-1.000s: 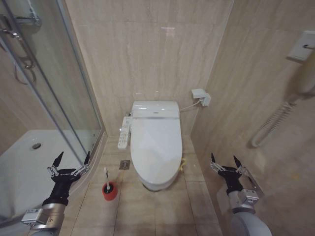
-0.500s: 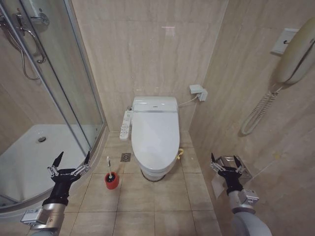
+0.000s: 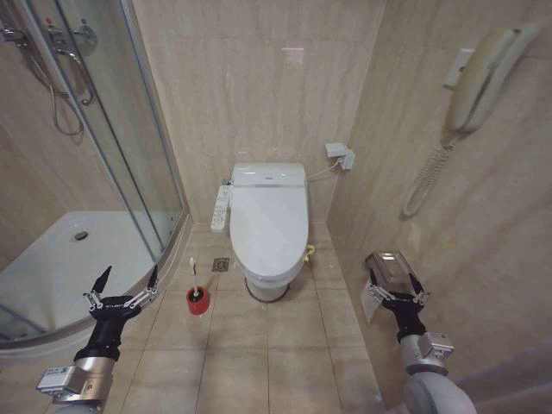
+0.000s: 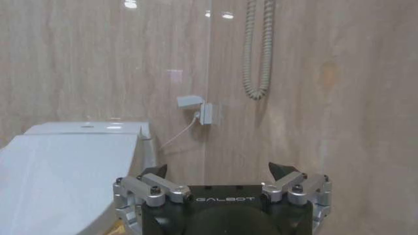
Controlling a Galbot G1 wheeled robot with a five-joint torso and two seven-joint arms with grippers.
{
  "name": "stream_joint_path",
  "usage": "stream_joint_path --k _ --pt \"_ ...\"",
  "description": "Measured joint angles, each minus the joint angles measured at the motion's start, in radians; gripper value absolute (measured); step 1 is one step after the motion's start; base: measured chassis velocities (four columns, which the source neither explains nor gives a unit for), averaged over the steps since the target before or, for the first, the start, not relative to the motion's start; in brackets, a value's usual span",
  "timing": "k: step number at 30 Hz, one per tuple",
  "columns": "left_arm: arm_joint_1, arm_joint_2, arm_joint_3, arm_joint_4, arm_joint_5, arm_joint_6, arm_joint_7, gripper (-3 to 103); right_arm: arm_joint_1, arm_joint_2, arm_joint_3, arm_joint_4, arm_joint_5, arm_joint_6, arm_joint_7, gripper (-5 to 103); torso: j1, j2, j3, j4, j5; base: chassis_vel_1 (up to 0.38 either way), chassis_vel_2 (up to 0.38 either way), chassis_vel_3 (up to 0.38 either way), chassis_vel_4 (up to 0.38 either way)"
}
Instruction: Open the toilet lid, clean the toilet bowl with a toilet brush, close the toilet lid, and flush.
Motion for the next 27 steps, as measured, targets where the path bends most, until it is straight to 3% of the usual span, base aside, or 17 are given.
stream_joint_path --k 27 --pt "-0.001 0.000 0.000 0.000 0.000 0.000 0.000 100 0.001 0.000 0.000 0.000 0.000 0.000 0.000 100 0.001 -0.001 0.001 -0.0005 0.0003 0.026 -0.030 -0.036 0.036"
